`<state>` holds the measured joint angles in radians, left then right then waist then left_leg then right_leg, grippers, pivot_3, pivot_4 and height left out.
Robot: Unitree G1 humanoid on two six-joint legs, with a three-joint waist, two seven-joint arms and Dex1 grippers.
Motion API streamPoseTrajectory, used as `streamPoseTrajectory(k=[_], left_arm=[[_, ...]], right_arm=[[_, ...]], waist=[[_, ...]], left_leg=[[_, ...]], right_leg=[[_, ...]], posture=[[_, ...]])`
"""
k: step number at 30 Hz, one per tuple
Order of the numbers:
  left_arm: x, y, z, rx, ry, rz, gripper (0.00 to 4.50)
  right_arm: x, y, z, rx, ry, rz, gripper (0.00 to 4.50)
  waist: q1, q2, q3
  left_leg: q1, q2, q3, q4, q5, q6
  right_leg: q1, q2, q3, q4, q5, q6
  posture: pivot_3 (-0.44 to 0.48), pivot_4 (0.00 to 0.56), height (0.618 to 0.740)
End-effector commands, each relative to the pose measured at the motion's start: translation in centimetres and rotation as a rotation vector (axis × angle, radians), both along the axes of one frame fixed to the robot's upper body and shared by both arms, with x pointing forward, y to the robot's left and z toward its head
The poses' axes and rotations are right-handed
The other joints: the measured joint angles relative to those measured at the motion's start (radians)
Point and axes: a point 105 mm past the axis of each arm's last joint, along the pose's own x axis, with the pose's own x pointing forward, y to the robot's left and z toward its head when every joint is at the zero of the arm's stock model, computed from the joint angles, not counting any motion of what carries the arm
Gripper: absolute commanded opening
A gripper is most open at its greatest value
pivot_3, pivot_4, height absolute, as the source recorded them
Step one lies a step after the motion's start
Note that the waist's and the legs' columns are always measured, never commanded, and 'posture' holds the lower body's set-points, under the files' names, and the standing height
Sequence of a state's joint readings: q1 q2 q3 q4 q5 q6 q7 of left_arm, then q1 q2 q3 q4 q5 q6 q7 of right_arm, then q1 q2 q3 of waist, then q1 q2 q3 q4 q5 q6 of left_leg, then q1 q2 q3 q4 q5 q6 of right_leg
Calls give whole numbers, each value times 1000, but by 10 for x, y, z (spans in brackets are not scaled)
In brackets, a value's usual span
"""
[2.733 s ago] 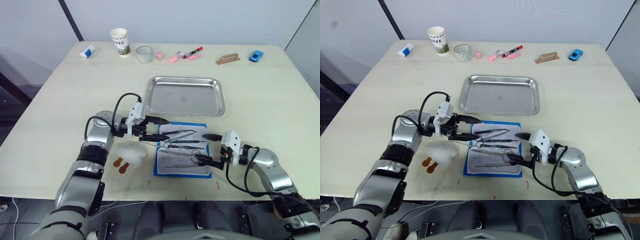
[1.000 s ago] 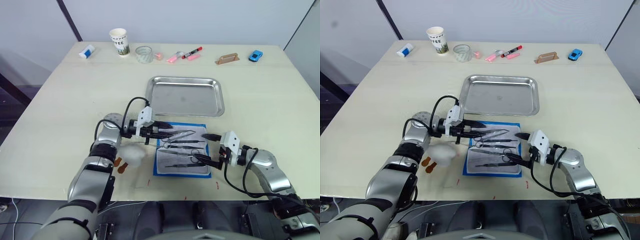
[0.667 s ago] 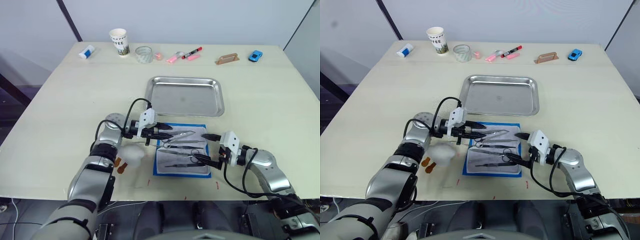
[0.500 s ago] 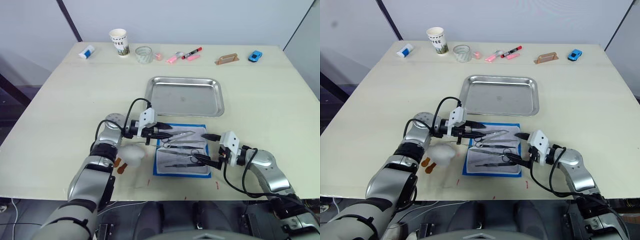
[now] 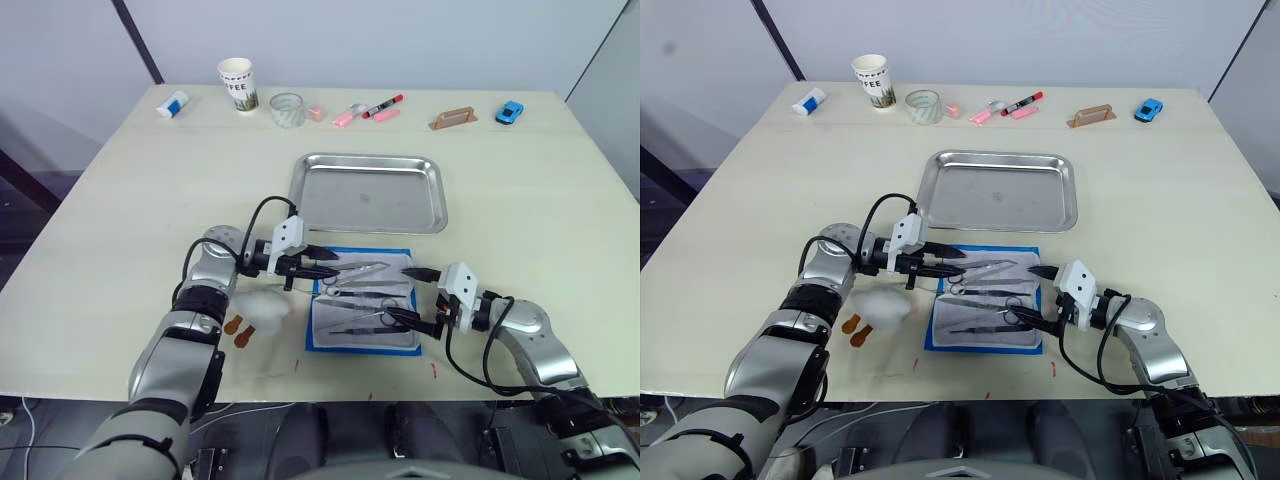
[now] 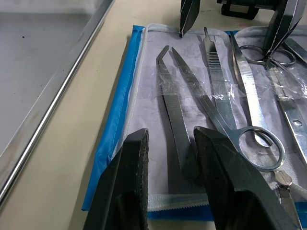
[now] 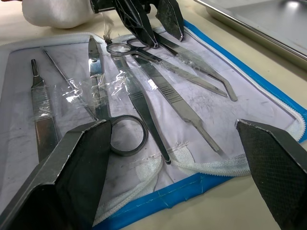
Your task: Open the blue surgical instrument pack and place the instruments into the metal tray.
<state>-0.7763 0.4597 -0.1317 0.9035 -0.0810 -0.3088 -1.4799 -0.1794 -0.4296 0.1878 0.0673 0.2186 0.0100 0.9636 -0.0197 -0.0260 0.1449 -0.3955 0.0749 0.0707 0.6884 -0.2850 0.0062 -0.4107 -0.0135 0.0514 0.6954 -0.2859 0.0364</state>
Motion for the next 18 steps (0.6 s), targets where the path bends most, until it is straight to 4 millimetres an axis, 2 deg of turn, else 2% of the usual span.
streamPoseTrajectory(k=[1,2,5,6,14,18], left_arm=[[-3,5,-10,44,29,5,1603],[-3,5,-11,46,30,4,1603],[-3,4,-11,48,34,-1,293],[-3,3,-12,50,36,-4,53],[-3,0,-9,52,33,-15,53],[1,-8,1,22,15,-24,53]], right_arm=[[-6,2,-22,-49,69,-2,4500],[-6,2,-22,-49,69,-2,4500],[-6,2,-22,-49,68,-2,4500],[-6,2,-22,-49,68,-3,4500],[-6,3,-22,-49,68,-1,4500],[-7,3,-22,-49,69,3,4500]], waist=[[0,0,0],[0,0,0],[0,0,0],[0,0,0],[0,0,-1],[0,0,-1]], left_leg=[[0,0,0,0,0,0],[0,0,0,0,0,0],[0,0,0,0,0,0],[0,0,0,0,0,0],[0,0,0,0,0,0],[0,0,0,0,0,0]], right_leg=[[0,0,0,0,0,0],[0,0,0,0,0,0],[0,0,0,0,0,0],[0,0,0,0,0,0],[0,0,0,0,0,0],[0,0,0,0,0,0]], posture=[[0,150,718],[0,150,718],[0,150,718],[0,150,718],[0,150,718],[0,150,718]])
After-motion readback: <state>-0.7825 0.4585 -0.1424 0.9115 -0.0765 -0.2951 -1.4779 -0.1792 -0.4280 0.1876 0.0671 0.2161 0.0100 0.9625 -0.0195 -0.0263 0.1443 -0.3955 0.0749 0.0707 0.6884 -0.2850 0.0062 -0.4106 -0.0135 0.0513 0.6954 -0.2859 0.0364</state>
